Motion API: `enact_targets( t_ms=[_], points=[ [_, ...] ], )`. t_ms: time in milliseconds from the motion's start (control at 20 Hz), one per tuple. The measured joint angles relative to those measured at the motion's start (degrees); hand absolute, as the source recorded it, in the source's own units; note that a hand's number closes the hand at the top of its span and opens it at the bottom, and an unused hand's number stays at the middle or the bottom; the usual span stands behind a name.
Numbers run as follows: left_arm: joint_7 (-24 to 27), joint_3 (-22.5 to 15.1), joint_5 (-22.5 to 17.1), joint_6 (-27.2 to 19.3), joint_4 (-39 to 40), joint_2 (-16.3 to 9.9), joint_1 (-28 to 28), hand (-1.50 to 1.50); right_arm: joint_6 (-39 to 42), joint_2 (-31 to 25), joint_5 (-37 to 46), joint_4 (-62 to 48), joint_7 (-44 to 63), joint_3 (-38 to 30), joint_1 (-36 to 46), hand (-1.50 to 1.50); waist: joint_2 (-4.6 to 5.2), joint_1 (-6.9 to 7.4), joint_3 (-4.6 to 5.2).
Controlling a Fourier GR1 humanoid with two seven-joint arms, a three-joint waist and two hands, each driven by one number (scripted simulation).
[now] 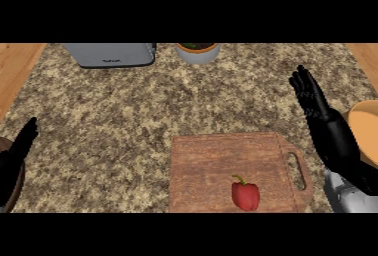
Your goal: Pick the bell pepper from the cutting board and place it in the pot
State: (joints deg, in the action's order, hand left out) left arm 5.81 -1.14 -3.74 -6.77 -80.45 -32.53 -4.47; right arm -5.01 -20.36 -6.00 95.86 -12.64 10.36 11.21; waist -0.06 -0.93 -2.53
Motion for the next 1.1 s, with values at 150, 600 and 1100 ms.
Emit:
enact_targets(
  t_ms=[150, 600, 1100],
  points=[
    [0.12, 0.39, -1.43, -0.92, -1.4, 2.38, 0.66, 0.0, -1.69, -0.95, 2.9, 5.83, -4.17, -0.15, -3.36, 1.5, -0.49, -1.0, 1.32],
    [2.68, -0.18, -7.54, -5.36, -6.29, 14.8, 1.56, 0.0, -18.97, -2.12, 18.76, 17.5, -13.81, -9.55, -18.1, -1.5, -2.03, -7.38, 2.48],
    [3.17, -4.13, -6.59, -7.35, -10.11, 19.99, 1.7, 0.0, -32.52, 8.72, 37.17, 29.31, -33.28, 5.87, -50.38, -1.5, -1.01, -3.79, 2.56]
  ],
)
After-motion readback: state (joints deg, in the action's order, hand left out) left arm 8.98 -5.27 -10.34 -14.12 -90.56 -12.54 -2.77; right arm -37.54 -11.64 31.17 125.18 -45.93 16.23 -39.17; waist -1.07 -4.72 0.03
